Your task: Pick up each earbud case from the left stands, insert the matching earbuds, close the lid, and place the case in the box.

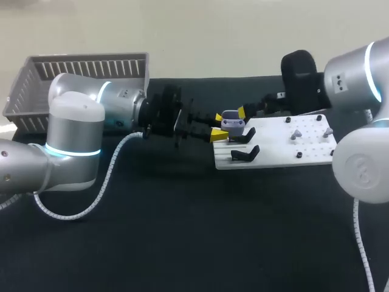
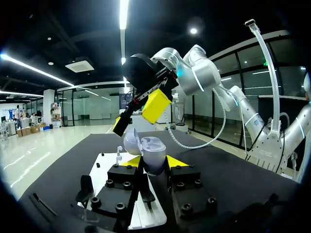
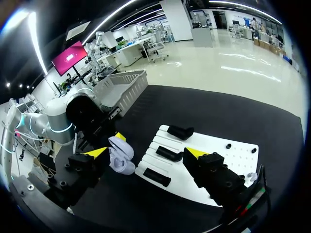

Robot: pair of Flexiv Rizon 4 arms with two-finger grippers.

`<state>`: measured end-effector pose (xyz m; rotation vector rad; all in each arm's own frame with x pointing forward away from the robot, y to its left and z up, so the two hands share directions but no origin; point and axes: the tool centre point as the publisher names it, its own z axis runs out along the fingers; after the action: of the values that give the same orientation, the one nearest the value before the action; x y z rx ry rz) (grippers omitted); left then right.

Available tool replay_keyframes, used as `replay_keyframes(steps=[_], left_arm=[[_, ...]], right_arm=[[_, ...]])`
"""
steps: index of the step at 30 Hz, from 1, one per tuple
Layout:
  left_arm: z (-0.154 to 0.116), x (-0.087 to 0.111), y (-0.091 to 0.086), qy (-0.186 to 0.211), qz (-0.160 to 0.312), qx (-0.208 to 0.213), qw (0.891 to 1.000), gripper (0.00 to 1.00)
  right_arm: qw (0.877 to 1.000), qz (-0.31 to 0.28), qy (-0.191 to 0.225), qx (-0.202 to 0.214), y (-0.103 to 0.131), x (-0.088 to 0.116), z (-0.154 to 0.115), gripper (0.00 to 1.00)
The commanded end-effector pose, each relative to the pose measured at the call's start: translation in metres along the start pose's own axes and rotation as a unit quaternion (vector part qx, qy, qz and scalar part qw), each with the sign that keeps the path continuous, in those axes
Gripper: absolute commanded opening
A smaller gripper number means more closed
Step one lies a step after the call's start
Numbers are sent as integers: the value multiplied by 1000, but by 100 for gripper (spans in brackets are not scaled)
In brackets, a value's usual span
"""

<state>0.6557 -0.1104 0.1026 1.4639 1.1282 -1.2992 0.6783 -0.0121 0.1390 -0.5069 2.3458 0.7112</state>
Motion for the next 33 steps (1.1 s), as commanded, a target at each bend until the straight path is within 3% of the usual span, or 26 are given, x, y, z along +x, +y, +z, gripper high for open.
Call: replay_keyframes(steps=[1, 4, 10, 16, 18, 23, 29, 33], left_arm=[[0, 1, 0, -1, 1, -1, 1000, 0], [0, 1, 0, -1, 1, -1, 1000, 0], [3, 0, -2, -6, 5, -14, 1000, 0], [9, -2, -7, -4, 17, -25, 1000, 0], [11, -2, -8, -5, 19, -26, 999, 0], [16, -2, -9, -1, 27, -33, 999, 0], [17, 0, -10, -8, 30, -33, 999, 0], [16, 1, -10, -7, 30, -33, 999, 0]], right_arm=[[998, -5, -9, 57, -1, 4, -21, 100], [991, -38, -5, 130, -5, 6, -33, 100], [973, -79, 15, 218, -13, 12, -54, 100], [963, -78, 41, 253, -33, 18, -64, 100], [951, -92, 66, 286, -41, 21, -64, 100], [944, -98, 119, 293, -63, 28, -65, 100], [936, -125, 191, 269, -86, 36, -61, 100], [926, -123, 218, 282, -103, 40, -58, 100]])
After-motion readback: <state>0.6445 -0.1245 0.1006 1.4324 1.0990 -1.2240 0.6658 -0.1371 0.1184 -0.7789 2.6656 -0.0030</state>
